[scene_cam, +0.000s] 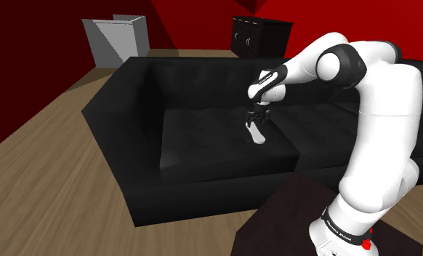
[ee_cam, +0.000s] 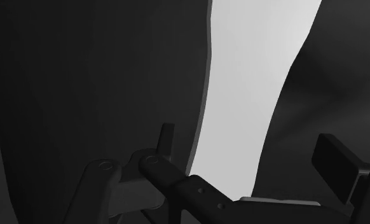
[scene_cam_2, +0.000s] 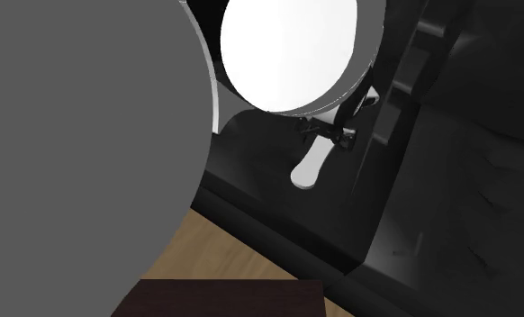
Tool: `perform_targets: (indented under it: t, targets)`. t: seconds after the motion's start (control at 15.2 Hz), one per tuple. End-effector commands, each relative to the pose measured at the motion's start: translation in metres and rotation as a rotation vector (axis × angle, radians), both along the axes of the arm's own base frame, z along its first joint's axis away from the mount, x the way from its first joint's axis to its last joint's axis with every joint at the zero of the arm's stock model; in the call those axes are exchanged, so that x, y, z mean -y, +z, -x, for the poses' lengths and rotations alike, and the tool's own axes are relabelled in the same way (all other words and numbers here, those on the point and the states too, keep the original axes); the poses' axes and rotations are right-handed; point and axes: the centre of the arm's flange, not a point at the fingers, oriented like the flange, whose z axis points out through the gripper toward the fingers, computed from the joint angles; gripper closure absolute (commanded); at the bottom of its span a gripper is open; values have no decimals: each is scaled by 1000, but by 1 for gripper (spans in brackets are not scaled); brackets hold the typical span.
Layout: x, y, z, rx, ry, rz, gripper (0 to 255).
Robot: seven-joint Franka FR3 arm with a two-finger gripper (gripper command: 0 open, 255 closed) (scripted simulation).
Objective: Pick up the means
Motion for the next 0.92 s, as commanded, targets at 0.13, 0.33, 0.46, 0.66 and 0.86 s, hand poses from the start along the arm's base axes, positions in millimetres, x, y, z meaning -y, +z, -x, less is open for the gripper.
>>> perform_targets:
  t: [0.13, 0.33, 0.46, 0.66, 0.86]
  targets:
    - [1, -21, -1, 1, -2, 1, 0]
    - [1, -34, -1, 1, -2, 1, 0]
    - [1, -34, -1, 1, -2, 1, 255]
    - [1, -35, -1, 1, -2, 1, 255]
    - [1, -35, -2, 1, -2, 1, 255]
